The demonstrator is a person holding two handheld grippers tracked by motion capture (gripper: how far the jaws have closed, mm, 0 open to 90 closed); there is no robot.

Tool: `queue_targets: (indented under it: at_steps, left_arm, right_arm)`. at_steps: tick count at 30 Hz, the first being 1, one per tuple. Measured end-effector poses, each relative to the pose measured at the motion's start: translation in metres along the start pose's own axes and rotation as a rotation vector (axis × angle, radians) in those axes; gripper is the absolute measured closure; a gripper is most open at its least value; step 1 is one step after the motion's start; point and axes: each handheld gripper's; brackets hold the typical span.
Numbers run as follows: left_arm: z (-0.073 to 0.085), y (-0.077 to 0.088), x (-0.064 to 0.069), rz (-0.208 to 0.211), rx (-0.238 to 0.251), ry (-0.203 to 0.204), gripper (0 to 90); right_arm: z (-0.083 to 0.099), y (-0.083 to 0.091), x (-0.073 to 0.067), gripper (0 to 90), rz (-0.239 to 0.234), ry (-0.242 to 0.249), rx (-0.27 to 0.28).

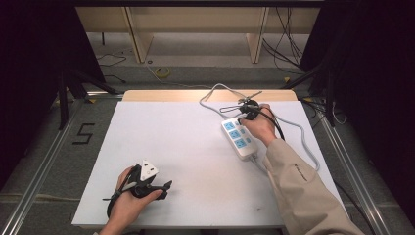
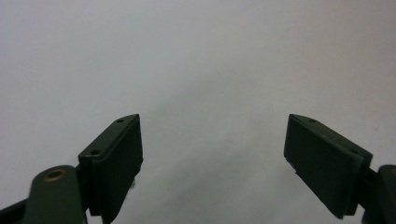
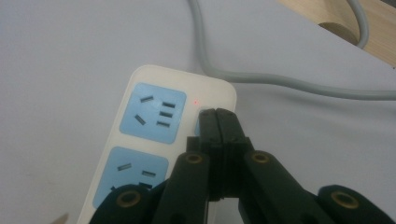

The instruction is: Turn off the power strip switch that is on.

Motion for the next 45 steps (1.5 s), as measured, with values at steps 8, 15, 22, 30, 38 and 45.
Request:
queue_targets:
  at_steps: [8,15,22,30,38,45]
  left_arm:
    - [0.0,0.0,0.0,0.0,-0.002,-0.002,19.3]
    - [-0.001,0.0,0.001,0.002,-0.001,-0.002,19.4]
    - [-0.001,0.0,0.001,0.002,-0.003,-0.007,19.4]
    - [-0.001,0.0,0.001,0.003,-0.003,-0.007,19.5]
    - [-0.001,0.0,0.001,0.004,-0.005,-0.01,19.5]
    - [-0.001,0.0,0.001,0.004,-0.005,-0.01,19.5]
  right_arm:
    - [-0.003,-0.003,-0.001,90.0,0.001,0.001,-0.004]
    - [-0.004,-0.009,-0.001,90.0,0.002,-0.007,-0.009]
    - [-0.006,-0.011,-0.002,90.0,0.002,-0.006,-0.015]
    - [-0.007,-0.012,-0.004,90.0,0.009,-0.001,-0.017]
    - [-0.008,-0.012,-0.004,90.0,0.014,0.004,-0.023]
    - [-0.01,-0.013,-0.006,90.0,0.022,0.004,-0.037]
Point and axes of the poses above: each handheld gripper's, and its own axes: y roughly backward along the jaws, z roughly out of its underside, x roughly to its right
